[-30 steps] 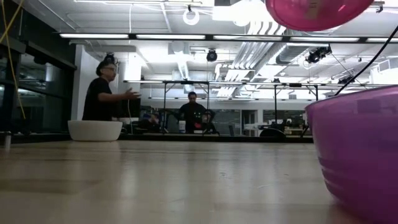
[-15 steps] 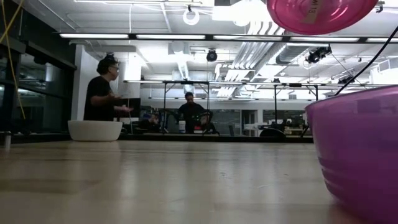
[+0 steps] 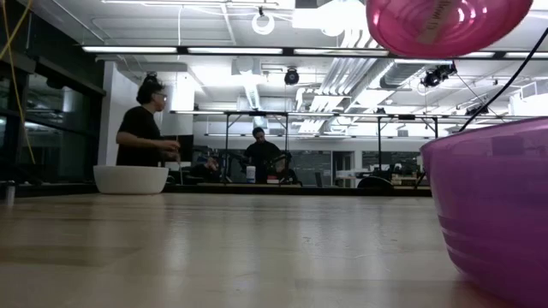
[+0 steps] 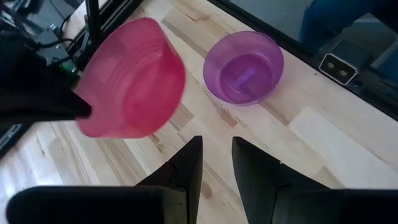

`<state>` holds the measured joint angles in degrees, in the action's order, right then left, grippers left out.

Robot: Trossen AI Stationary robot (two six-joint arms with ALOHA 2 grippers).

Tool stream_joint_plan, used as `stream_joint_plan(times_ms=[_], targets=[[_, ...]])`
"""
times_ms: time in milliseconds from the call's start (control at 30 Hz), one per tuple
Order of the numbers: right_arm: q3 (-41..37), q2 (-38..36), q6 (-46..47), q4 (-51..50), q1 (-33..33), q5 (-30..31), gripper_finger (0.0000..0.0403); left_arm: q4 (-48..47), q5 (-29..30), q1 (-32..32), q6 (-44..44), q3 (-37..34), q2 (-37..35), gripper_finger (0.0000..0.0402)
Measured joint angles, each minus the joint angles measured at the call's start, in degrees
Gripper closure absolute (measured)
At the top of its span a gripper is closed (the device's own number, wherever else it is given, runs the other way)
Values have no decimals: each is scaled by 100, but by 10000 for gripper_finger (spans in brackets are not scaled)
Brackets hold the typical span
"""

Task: Nest bowls inside each other
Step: Stack the red bowl on the yellow bowl

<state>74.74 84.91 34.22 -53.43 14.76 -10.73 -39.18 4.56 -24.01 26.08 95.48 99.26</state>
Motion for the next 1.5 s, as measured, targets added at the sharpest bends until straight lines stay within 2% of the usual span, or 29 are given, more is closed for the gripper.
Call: stream_joint_plan(times_ms=[167, 367, 600, 933, 1233, 1500], targets=[[0, 404, -196, 565, 26, -443, 400, -5, 7, -2, 173, 64, 110, 316], [0, 559, -442, 1122, 73, -583, 400, -1, 2, -30, 225, 61, 116, 316], [0, 559, -583, 1200, 59, -416, 400, 15, 196, -168, 472, 61, 135, 316], [0, 559, -555, 1011, -96, 223, 400, -131, 584, -116, 63, 48, 310, 316], [0, 559, -582, 757, -300, 664, 400, -125, 600, -114, 2, 57, 467, 316], [0, 891, -850, 794, -457, 608, 400, -139, 634, -109, 104, 57, 468, 316]])
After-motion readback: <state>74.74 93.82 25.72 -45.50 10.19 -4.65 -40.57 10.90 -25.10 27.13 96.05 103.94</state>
